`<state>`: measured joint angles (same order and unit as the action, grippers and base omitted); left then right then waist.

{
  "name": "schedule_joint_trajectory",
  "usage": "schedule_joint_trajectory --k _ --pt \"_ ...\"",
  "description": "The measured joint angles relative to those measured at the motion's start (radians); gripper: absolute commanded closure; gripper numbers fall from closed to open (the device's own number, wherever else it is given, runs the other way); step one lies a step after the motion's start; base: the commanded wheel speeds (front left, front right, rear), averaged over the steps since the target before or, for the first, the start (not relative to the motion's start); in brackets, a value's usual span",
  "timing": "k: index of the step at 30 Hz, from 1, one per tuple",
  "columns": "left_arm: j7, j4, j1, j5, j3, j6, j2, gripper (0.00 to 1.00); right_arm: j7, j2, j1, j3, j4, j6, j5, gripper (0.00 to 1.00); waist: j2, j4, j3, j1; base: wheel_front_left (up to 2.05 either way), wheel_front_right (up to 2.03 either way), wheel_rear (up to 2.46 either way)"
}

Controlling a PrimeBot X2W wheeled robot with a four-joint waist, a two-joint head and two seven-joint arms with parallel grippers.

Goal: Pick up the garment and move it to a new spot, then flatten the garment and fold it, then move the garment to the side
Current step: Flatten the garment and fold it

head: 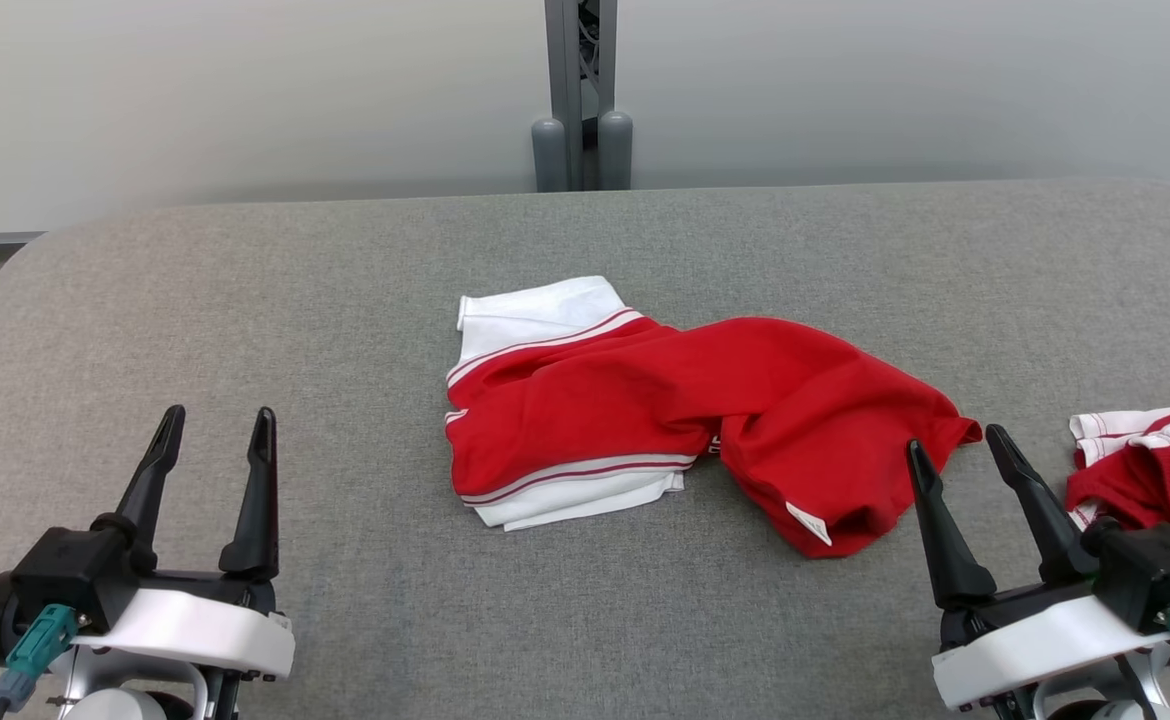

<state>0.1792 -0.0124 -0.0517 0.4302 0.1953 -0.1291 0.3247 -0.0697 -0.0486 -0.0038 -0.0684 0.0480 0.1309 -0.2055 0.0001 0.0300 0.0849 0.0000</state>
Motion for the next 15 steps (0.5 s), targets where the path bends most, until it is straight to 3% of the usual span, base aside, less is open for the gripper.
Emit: schedule_joint_trajectory --k 7,15 --pt "-0.040 -0.029 0.003 0.013 0.014 -0.001 0.001 0.00 0.005 0.000 0.005 0.003 0.020 0.000 -0.013 0.00 0.0000 -0.004 0.008 0.0000 0.00 0.00 0.00" --pt "-0.220 0.013 -0.052 0.095 0.125 0.092 -0.029 0.00 0.008 0.000 -0.005 -0.005 0.020 0.000 -0.015 0.00 0.0000 -0.027 0.021 0.0000 0.00 0.00 0.00"
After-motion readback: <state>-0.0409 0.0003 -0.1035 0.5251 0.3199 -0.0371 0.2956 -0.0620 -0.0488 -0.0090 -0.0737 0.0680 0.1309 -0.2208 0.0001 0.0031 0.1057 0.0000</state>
